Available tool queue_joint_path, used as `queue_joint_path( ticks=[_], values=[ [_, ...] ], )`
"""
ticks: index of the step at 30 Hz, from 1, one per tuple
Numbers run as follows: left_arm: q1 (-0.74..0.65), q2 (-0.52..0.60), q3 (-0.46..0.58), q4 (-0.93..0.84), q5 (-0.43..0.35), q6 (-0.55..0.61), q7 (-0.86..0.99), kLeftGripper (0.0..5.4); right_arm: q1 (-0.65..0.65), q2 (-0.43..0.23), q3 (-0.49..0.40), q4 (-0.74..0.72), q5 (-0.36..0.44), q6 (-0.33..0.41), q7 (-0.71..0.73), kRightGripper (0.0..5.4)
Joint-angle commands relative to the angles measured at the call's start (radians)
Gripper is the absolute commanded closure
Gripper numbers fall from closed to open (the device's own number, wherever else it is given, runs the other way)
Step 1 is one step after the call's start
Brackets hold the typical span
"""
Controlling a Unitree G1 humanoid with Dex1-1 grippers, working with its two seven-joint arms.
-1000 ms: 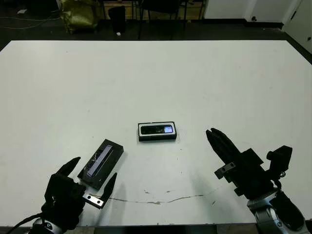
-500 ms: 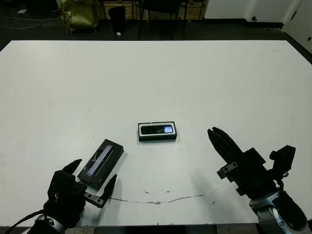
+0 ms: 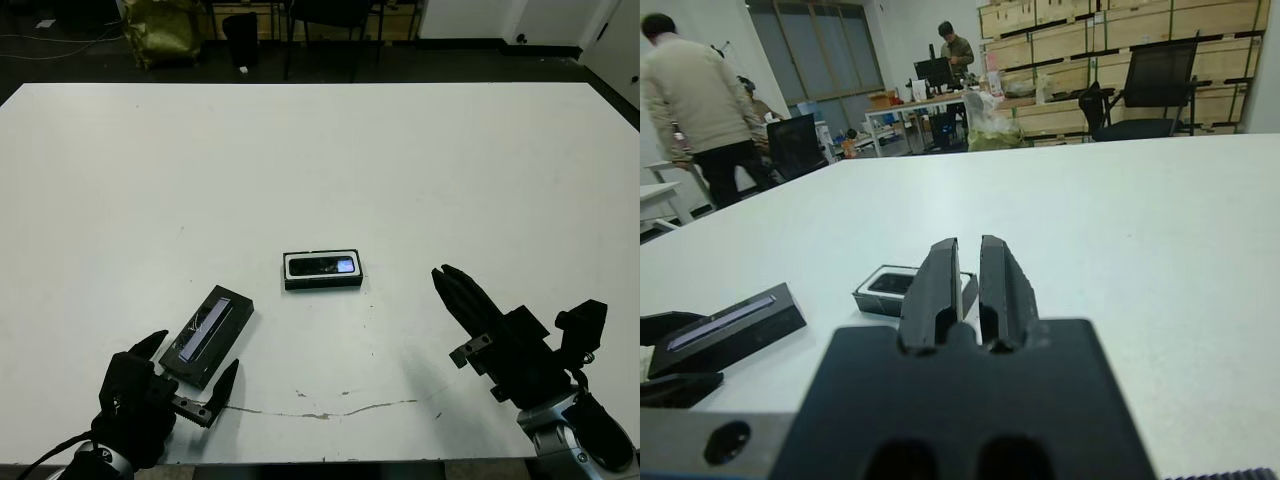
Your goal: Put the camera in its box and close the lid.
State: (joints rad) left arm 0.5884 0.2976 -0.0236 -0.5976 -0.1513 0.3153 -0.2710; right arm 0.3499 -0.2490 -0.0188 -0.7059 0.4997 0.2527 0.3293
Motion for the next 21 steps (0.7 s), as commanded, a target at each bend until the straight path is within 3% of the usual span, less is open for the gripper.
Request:
queue_joint_path(
  ticks=[1,7,14,17,21],
  values=[
    [0.01,-0.01,-0.001,0.052,-0.016,0.027,-0.006,0.01,0.013,-0.02,-0.009,-0.023,0.003,0.05,-0.022,5.4],
    [0.007,-0.026,0.012,0.078,-0.1,0.048,-0.015,0.01,0.01,-0.012,-0.01,-0.029,0.013,0.051,-0.022,5.4],
    [0.006,0.007,0.009,0.034,-0.108,0.122,0.011,0.01,0.016,-0.013,-0.01,-0.024,-0.001,0.033,-0.013,5.4],
    [0.01,0.03,0.006,-0.001,-0.087,0.162,0.022,0.42,0.02,-0.012,-0.008,-0.034,-0.001,0.039,-0.016,5.4],
    [0.014,0.086,0.01,-0.049,-0.073,0.191,-0.015,1.36,0.025,-0.004,-0.005,-0.031,0.008,0.045,-0.018,5.4]
  ],
)
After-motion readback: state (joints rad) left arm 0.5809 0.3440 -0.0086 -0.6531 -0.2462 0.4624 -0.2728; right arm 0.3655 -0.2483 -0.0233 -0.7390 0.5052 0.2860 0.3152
